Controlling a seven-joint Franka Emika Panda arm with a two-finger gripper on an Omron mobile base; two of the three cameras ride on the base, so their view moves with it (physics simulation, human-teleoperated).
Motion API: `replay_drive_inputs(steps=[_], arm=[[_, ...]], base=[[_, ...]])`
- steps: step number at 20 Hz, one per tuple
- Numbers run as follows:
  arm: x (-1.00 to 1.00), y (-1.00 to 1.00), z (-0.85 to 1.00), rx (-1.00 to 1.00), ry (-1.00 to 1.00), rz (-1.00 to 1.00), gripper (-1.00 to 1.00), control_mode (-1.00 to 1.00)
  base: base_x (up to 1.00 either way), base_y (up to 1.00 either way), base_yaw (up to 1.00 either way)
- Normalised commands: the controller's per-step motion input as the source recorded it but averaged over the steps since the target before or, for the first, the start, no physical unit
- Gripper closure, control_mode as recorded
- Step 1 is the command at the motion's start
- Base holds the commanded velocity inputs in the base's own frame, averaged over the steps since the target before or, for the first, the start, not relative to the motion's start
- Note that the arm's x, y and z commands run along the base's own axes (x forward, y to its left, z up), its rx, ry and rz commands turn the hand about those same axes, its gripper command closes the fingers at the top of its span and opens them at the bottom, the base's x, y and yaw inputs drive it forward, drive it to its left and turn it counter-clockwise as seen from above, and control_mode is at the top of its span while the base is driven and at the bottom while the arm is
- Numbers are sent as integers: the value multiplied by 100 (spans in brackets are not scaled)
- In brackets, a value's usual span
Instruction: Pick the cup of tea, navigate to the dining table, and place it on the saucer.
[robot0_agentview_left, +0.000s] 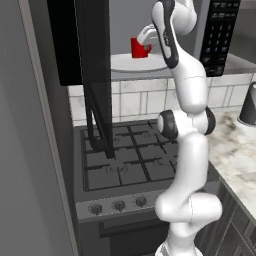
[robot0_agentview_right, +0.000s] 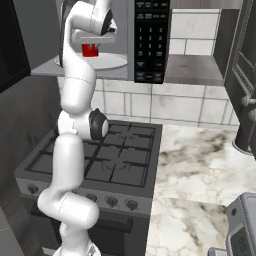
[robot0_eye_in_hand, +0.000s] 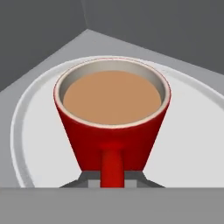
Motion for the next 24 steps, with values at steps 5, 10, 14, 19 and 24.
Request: replay_drive_inputs(steps=[5,10,14,19,24], arm=[[-100,20,-5,0,0,-1,100,-100],[-100,0,-24,0,-3,-7,100,-100],[-100,0,-41,0,-12,-10,100,-100],[-100,1,-59,0,-22,-12,100,-100],[-100,5,-90,0,-32,-14,100,-100]], base=[[0,0,0],[0,0,0],[0,0,0],[0,0,0],[0,0,0]])
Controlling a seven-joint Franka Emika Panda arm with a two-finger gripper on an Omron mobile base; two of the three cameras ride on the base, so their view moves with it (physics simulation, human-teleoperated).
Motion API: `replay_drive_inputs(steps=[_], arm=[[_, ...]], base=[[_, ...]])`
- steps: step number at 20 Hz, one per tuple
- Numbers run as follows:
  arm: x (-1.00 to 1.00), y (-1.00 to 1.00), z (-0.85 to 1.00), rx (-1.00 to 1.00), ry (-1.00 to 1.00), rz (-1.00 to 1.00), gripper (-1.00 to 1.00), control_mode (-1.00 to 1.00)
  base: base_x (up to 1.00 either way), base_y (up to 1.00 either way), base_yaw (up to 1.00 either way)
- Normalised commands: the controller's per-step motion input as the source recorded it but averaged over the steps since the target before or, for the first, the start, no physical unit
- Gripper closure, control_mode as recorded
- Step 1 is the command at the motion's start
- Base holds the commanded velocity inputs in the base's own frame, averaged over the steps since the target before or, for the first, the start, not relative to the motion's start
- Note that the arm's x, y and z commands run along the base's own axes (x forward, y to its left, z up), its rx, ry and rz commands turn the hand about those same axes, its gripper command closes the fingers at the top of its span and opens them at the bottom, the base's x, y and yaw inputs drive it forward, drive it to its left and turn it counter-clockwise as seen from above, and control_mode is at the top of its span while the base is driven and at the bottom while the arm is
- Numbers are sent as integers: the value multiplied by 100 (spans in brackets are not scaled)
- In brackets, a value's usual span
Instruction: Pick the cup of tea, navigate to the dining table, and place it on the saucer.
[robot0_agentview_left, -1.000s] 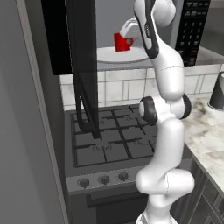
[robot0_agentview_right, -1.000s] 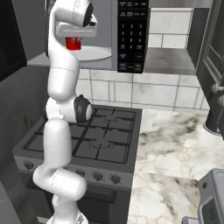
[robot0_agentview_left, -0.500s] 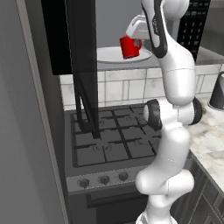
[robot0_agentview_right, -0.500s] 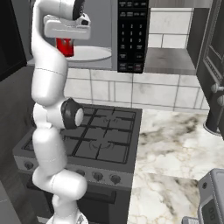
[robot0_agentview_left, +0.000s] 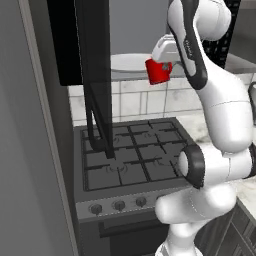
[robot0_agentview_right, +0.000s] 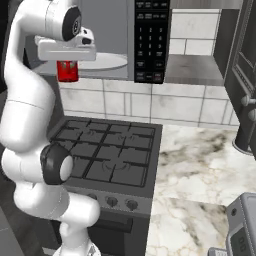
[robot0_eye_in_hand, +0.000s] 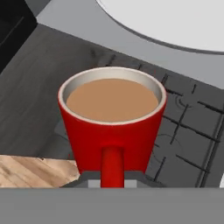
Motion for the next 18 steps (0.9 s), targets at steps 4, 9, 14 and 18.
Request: replay_drive_inputs(steps=[4,9,14,18], arm=[[-100,1,-72,0,-31,-16,100,-100],[-100,-12,7,7,-5,-17,100,-100],[-78,-9,4,11,0,-7,100,-100],[-6,-1,0,11,0,0,100,-100]], base=[[0,0,0],[0,0,0],[0,0,0],[0,0,0]])
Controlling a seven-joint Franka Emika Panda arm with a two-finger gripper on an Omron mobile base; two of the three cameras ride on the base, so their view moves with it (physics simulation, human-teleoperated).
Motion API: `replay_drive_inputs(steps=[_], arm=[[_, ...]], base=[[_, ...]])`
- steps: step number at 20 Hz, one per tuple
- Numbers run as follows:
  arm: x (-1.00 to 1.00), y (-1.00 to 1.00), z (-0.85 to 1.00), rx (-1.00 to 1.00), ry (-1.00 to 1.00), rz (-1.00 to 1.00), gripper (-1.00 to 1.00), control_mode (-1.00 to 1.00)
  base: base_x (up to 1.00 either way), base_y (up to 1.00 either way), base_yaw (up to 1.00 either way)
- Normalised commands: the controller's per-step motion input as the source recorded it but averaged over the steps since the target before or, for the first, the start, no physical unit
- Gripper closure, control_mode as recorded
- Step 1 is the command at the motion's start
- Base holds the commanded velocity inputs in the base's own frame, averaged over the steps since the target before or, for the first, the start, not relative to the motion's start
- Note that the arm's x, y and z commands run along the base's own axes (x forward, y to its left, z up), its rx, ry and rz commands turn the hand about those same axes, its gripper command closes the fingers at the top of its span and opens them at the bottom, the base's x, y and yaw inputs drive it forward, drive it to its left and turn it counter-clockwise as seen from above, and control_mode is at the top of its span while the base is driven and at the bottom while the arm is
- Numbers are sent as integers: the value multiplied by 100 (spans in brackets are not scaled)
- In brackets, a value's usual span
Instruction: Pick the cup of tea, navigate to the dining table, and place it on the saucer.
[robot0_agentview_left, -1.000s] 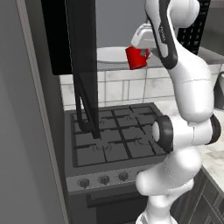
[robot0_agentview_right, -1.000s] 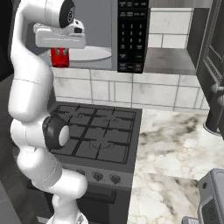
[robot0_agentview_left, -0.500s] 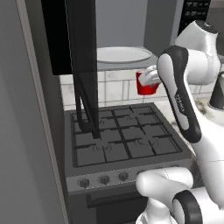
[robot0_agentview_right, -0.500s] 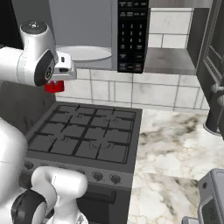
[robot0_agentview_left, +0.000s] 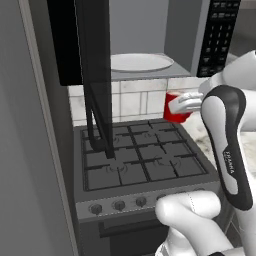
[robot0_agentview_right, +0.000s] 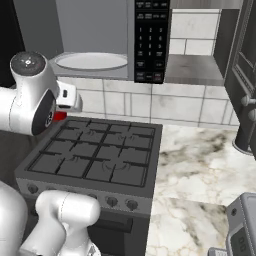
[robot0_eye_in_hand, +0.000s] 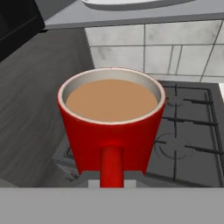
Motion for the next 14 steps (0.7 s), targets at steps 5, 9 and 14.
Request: replay_drive_inputs(steps=[5,9,14], arm=[[-3,-1,0,0,0,0,100,-100],[0,0,0,0,0,0,100,-100],[0,0,0,0,0,0,100,-100]], base=[[0,0,0],[0,0,0],[0,0,0]])
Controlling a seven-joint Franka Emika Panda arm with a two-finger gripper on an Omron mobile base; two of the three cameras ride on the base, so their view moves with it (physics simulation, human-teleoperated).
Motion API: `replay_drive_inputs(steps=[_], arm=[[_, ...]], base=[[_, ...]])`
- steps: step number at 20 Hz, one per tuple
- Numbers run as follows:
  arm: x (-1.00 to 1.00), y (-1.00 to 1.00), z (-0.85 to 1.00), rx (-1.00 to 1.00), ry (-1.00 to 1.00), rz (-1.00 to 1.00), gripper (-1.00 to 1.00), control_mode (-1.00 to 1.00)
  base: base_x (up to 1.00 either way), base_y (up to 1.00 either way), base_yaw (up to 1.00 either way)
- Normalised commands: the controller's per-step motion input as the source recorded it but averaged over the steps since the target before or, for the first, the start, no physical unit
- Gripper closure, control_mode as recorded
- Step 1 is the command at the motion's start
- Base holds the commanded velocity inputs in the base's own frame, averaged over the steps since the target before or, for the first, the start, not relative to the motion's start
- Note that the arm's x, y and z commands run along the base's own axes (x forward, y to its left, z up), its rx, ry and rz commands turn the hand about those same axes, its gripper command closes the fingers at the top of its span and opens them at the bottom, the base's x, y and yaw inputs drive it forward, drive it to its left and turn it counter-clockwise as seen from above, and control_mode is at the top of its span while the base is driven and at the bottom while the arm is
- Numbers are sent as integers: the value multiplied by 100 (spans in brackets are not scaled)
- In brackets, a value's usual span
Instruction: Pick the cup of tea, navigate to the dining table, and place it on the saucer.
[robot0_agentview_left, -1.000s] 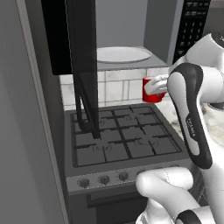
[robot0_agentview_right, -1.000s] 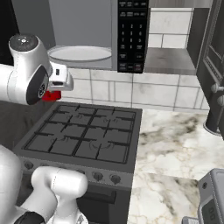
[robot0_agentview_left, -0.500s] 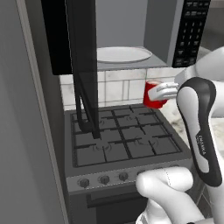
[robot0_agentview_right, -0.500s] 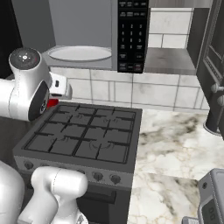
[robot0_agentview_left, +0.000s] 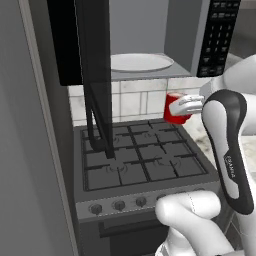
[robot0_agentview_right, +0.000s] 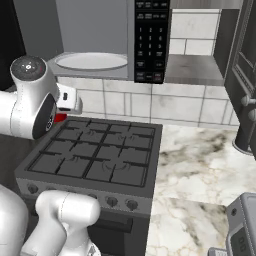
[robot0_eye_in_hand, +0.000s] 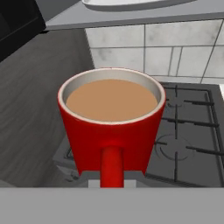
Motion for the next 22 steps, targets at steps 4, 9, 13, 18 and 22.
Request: replay_drive_inputs(steps=[4,9,13,18,22], arm=[[-31,0,-5,0,0,0,100,100],[0,0,0,0,0,0,100,100],[0,0,0,0,0,0,100,100],[0,0,0,0,0,0,100,100],[0,0,0,0,0,0,100,100]], base=[[-25,0,0],[-99,8,-2],[-53,27,-13],[-30,31,-33],[-31,4,-58]])
